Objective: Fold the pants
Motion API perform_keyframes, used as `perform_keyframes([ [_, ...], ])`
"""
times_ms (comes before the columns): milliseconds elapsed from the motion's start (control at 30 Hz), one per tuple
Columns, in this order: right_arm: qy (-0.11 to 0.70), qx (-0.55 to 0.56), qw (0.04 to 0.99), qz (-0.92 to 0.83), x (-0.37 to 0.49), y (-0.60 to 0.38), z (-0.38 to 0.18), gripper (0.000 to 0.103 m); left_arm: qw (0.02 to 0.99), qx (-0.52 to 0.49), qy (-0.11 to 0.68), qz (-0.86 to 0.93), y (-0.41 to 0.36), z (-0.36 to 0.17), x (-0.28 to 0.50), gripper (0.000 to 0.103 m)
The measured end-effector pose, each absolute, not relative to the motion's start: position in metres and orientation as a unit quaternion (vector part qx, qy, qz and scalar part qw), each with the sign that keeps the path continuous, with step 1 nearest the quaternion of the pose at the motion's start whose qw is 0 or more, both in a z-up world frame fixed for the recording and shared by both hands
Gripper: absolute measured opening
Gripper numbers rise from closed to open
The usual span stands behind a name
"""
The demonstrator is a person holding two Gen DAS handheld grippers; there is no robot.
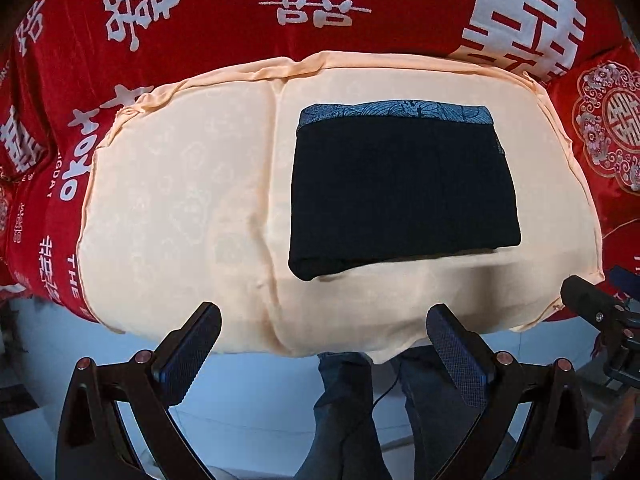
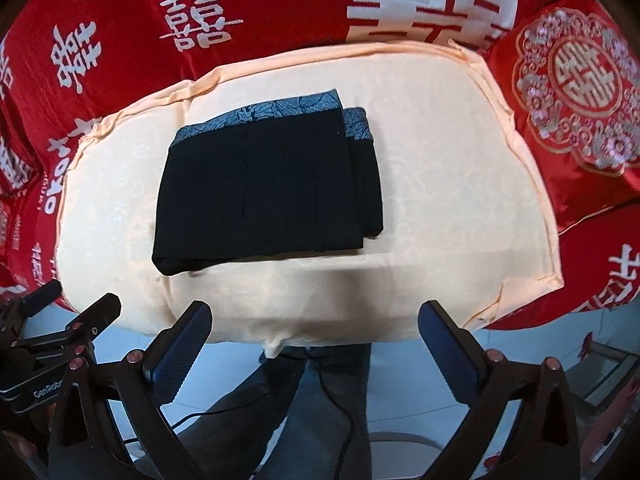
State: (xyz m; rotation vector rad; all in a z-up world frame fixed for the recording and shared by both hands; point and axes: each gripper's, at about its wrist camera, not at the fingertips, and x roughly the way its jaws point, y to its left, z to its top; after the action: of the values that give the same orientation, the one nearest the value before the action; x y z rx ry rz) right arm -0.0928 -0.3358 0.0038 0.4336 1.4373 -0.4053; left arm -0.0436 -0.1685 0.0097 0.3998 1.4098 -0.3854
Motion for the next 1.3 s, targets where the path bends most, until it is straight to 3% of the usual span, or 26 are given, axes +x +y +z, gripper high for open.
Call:
perform_keyframes([
  [1300,0.651,0.168,0.715,-0.191,-0.081,-0.324,0.011,0.103,0.721,0.213,0.63,-0.194,-0.177,0.014,-0.045,0.103],
])
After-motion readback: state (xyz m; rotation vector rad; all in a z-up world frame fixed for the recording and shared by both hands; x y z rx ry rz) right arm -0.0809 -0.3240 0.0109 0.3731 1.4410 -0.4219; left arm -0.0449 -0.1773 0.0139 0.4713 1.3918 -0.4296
